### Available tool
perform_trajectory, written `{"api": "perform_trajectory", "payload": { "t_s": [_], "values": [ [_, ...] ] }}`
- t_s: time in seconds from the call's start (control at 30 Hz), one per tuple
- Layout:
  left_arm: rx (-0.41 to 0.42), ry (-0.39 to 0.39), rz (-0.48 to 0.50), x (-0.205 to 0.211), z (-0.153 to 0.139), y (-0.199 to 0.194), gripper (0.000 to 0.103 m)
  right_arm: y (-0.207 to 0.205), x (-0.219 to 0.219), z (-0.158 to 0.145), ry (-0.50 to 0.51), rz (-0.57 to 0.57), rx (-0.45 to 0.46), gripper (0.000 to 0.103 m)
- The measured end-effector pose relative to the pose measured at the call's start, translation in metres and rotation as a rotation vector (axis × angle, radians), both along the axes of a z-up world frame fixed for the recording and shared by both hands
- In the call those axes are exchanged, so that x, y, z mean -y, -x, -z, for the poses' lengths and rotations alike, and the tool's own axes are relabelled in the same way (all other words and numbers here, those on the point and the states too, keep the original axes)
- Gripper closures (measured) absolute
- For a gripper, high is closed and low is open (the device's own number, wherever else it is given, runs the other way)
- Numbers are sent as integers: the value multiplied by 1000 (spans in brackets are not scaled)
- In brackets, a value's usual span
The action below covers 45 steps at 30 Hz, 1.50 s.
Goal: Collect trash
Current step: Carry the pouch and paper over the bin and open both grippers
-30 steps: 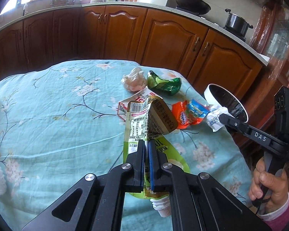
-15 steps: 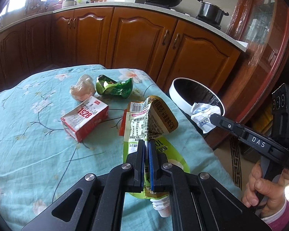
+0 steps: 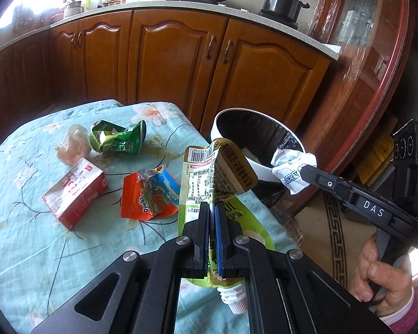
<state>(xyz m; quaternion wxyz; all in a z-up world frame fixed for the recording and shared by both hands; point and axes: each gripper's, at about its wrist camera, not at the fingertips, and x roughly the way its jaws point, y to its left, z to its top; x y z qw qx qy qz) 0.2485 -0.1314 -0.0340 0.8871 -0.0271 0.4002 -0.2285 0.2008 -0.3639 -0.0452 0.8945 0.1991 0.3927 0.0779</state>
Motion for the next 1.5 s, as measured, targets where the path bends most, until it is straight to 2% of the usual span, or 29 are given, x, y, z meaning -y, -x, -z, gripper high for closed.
{"api": "perform_trajectory", "payload": {
  "t_s": [0.7,1.03,1.5],
  "values": [
    [24,-52,70,75,2,-59,101,-30,45,4,5,60,0,96],
    [17,-78,93,108,0,-102,101,-53,74,11,-41,81,-25,96],
    [-60,-88,98,148,21,-159,100,-85,92,32,-62,85,-95,94]
  ]
}}
